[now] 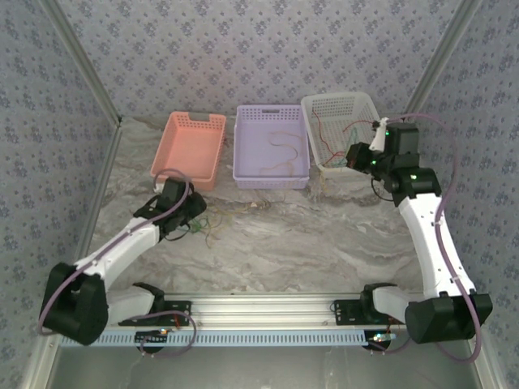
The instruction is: Untangle the cables
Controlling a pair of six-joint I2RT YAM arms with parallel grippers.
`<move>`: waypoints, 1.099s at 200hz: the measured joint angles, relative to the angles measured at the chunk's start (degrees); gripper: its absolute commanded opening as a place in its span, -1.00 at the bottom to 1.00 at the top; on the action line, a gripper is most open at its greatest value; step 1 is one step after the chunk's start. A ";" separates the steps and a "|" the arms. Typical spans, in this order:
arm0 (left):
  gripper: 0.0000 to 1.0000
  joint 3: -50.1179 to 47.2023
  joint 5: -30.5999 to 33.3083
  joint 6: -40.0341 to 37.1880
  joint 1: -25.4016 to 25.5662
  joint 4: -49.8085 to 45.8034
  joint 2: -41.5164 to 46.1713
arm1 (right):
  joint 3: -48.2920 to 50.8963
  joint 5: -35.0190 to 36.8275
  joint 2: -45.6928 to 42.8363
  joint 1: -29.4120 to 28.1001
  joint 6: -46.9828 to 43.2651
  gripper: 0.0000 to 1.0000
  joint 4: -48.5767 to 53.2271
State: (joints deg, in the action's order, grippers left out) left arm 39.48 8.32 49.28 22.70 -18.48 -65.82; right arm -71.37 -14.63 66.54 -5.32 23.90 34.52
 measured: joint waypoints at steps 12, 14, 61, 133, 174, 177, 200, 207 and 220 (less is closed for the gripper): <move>0.49 2.58 -0.68 -1.22 0.20 -0.70 3.32 | 0.31 0.02 0.39 -2.16 -0.81 -1.00 -0.26; 0.49 3.08 -0.94 -1.62 0.22 -0.92 3.80 | 0.33 0.00 0.55 -2.58 -0.96 -1.00 -0.35; 0.38 9.70 -10.32 -8.92 4.76 3.19 8.76 | 0.31 -0.90 2.10 -6.95 -3.32 -1.00 -1.60; 0.61 5.99 -12.92 -36.87 25.70 22.05 -6.10 | -2.86 -6.01 2.43 -7.96 -4.94 -1.00 0.00; 0.65 7.15 -9.97 -47.87 26.56 29.31 -16.87 | -4.81 -9.44 2.43 -8.24 -5.35 -1.00 1.51; 0.66 7.41 -9.92 -48.33 26.60 29.53 -17.55 | -4.85 -9.55 2.43 -8.24 -5.35 -1.00 1.62; 0.69 9.81 -8.68 -51.23 26.95 31.89 -21.88 | -4.96 -10.71 2.38 -8.35 -5.35 -1.00 2.40; 0.69 10.69 -8.35 -51.82 26.95 32.41 -22.88 | -4.96 -10.84 2.36 -8.46 -5.35 -1.00 2.62; 0.69 12.52 -7.61 -52.61 26.99 33.44 -24.68 | -4.96 -11.19 2.23 -8.68 -5.33 -1.00 3.02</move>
State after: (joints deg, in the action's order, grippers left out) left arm 52.01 0.71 -3.33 49.69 14.96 -90.50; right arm -76.34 -25.82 68.77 -14.00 18.57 37.54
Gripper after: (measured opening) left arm 0.845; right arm 0.063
